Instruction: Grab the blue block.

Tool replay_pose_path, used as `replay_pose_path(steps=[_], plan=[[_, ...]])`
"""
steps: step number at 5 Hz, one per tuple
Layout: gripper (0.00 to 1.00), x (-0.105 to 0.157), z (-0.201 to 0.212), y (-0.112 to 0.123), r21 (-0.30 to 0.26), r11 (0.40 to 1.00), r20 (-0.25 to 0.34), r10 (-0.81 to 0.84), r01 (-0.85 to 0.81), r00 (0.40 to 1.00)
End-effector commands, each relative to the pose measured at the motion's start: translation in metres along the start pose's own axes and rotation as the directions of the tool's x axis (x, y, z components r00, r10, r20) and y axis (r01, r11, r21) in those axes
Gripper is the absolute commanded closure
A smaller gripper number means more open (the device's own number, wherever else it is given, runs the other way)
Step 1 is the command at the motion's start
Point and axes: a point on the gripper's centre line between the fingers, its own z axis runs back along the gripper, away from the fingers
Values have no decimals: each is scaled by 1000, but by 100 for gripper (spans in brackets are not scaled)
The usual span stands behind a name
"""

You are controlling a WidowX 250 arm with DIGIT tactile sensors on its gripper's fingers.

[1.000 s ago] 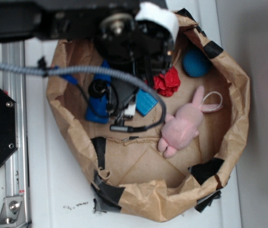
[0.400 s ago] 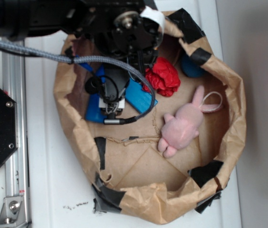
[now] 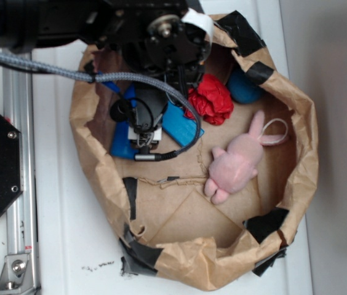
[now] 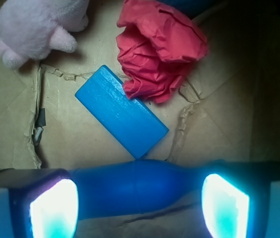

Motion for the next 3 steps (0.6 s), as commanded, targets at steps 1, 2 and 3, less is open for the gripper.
replay_pose_path(steps=[1, 2, 3], plan=[[0, 40, -58, -18, 77, 994, 18, -75, 74, 997], [0, 40, -65, -26, 54, 991, 22, -123, 121, 992], [0, 37, -78, -35, 80, 976, 6, -201, 200, 979]])
